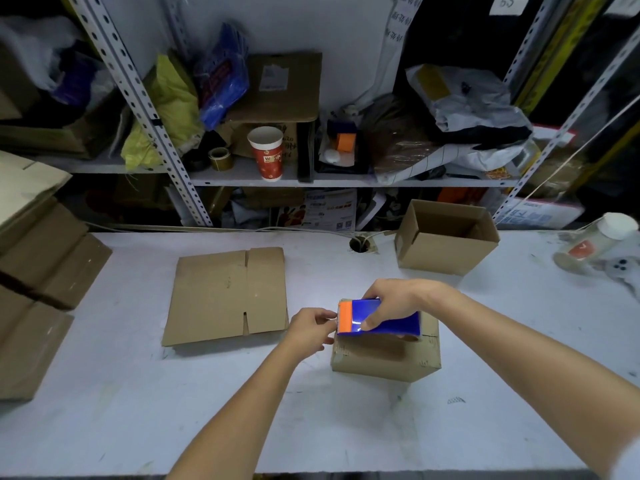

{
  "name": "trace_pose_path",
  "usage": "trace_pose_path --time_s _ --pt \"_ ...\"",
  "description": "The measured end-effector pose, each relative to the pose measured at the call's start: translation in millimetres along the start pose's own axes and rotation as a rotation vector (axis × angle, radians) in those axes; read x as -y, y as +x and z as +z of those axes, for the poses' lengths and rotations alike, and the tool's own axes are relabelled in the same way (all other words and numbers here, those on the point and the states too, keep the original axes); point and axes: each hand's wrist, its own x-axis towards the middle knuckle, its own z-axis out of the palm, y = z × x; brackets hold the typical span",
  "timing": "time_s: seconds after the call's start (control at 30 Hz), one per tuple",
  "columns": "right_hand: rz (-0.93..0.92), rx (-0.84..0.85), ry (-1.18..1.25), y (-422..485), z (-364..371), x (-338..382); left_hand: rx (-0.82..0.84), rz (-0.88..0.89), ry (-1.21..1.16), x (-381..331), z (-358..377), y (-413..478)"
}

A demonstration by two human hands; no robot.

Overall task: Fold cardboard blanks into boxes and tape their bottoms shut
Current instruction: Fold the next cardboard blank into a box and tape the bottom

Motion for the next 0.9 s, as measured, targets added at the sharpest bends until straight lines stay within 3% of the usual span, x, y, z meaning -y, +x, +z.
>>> trace_pose_path --time_s 0.33,0.6,0.9 --pt "0.114 0.048 0.017 -10.3 0.0 -33.2 0.025 -0.072 0.045 -6.9 2.6 7.0" --pt "0.064 -0.036 0.031 -11.6 9.2 -43.5 -0.017 0.042 0.126 -7.6 22.1 13.1" --pt "0.331 -0.021 0.035 -70.0 42.5 -177.0 -0.027 0.04 0.135 -15.5 25.6 10.3"
